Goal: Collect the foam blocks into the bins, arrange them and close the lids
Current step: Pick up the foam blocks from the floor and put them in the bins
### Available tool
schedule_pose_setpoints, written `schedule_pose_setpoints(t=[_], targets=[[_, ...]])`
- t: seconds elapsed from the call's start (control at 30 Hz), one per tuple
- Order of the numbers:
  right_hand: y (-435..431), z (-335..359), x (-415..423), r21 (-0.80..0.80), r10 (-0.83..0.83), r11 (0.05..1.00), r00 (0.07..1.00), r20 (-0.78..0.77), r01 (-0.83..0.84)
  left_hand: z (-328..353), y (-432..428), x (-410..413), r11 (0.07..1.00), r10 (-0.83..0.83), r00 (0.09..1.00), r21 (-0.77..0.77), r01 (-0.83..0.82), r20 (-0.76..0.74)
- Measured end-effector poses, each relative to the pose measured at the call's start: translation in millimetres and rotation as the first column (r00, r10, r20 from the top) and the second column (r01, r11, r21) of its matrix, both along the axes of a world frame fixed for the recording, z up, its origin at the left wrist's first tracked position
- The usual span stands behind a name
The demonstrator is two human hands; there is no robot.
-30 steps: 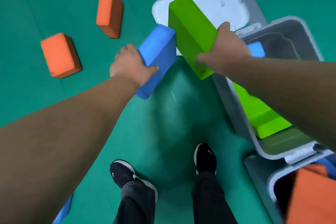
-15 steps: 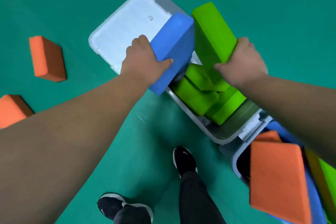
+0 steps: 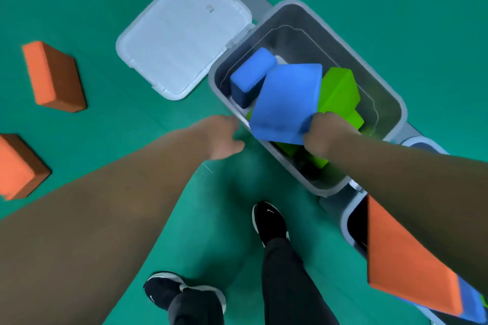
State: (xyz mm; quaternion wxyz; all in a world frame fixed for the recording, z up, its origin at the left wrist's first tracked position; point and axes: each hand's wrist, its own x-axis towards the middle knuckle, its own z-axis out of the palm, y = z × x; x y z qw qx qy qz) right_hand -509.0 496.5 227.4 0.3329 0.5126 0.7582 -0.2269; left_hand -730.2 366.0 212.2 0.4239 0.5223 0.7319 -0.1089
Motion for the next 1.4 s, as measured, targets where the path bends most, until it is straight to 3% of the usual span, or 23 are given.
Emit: schedule_pose_setpoints(t=[0.17, 0.3, 0.47, 0.57, 0.8, 1.07, 1.4], targets=[[-2, 8, -45, 0.228, -0.058, 0.973, 0.996, 0.074, 0.040, -7, -36, -35, 0.995, 0.090, 0.996, -0.034, -0.090, -0.015], [-18, 5, -95, 0.370, 0.146, 0.912, 0.983, 0.110, -0.177, -8, -78, -69, 0.976, 0.217, 0.976, -0.010, -0.218, -0.031], [-79, 2, -187, 0.192, 0.346, 0.922, 0.938, -0.018, -0.337, -5, -156, -114, 0.925, 0.380, 0.924, 0.020, -0.379, -0.050], [-137, 5, -244, 0.090, 0.483, 0.875, 0.870, -0.098, -0.475, -1, -214, -139, 0.894, 0.448, 0.891, 0.022, -0.448, -0.071], [-282, 13, -348, 0.086, 0.668, 0.742, 0.724, -0.173, -0.664, 10, -363, -181, 0.772, 0.635, 0.768, 0.019, -0.635, -0.081], [-477, 33, -438, 0.075, 0.825, 0.553, 0.532, -0.193, -0.830, 19, -548, -207, 0.556, 0.830, 0.554, 0.017, -0.831, -0.064], [-737, 56, -510, 0.109, 0.946, 0.190, 0.152, -0.287, -0.976, 30, -795, -191, 0.187, 0.973, 0.181, 0.028, -0.982, -0.144]])
